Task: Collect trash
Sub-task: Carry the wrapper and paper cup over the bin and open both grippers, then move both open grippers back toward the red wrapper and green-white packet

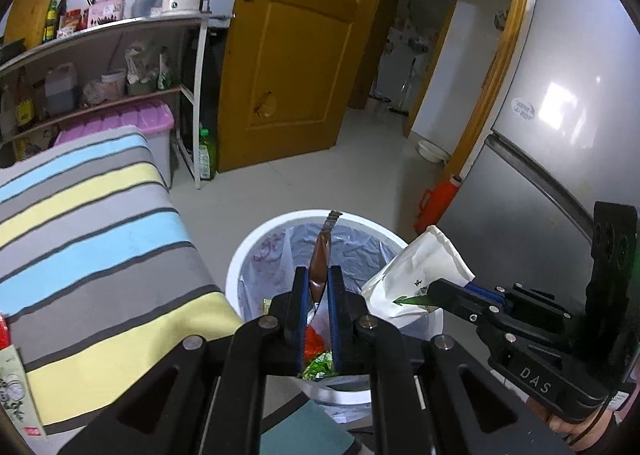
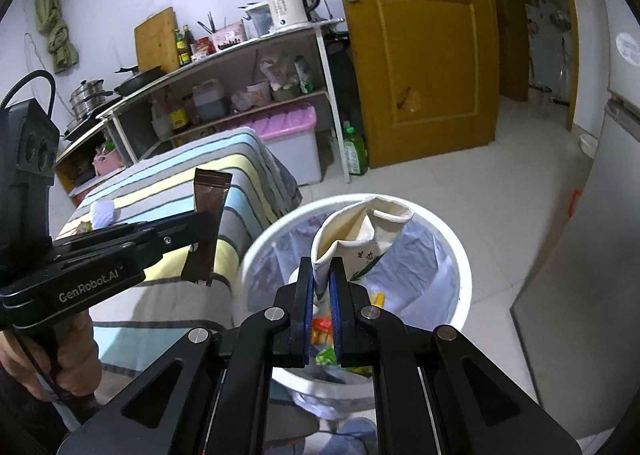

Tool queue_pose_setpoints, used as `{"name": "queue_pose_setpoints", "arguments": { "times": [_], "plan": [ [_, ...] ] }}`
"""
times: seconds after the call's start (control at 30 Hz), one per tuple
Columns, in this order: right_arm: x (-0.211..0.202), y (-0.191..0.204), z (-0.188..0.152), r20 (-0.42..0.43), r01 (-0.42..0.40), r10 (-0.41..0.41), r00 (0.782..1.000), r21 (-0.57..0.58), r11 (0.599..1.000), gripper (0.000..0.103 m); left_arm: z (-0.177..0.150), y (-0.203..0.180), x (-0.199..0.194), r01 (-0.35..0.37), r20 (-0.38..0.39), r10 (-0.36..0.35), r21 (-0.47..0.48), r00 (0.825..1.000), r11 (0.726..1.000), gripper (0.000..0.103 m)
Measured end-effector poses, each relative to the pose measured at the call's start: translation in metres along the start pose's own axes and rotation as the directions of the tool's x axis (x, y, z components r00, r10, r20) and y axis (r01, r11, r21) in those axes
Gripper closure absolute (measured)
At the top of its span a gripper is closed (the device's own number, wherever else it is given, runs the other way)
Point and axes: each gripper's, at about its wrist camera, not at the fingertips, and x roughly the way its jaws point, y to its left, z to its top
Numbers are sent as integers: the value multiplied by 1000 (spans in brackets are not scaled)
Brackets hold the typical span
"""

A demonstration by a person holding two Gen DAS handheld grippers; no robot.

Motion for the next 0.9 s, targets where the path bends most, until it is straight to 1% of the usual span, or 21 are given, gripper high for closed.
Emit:
{"name": "queue_pose_setpoints", "arguments": {
  "times": [0.13,0.3,0.37,0.4,0.43,0.63,0.8,0.9],
  "plan": [
    [12,-7,-2,-36,-2,3,999,23,1000,95,0,0,14,4,-28,-4,-3,1000,1000,93],
    [24,-12,-7,-77,10,-7,997,31,999,94,-1,2,20,12,-51,-13,-9,999,1000,91],
    [26,-12,-7,-84,10,-7,996,35,999,93,-1,4,20,14,-50,-14,-14,999,1000,86],
    [26,-12,-8,-84,11,-8,996,35,999,92,-1,5,18,14,-47,-15,-17,999,1000,80],
    [26,-12,-8,-83,13,-10,996,34,999,92,-1,6,17,16,-43,-17,-21,999,1000,77],
    [17,-12,-7,-56,13,-11,998,31,999,91,-1,10,6,8,-19,-8,-30,1000,1000,76],
    [0,-2,-5,-19,-5,6,1000,17,1000,91,-5,14,-15,-14,13,14,-33,1000,999,76],
    [-9,8,-4,3,-25,25,1000,3,1000,85,-9,19,-29,-31,32,33,-42,999,999,76]
  ]
}}
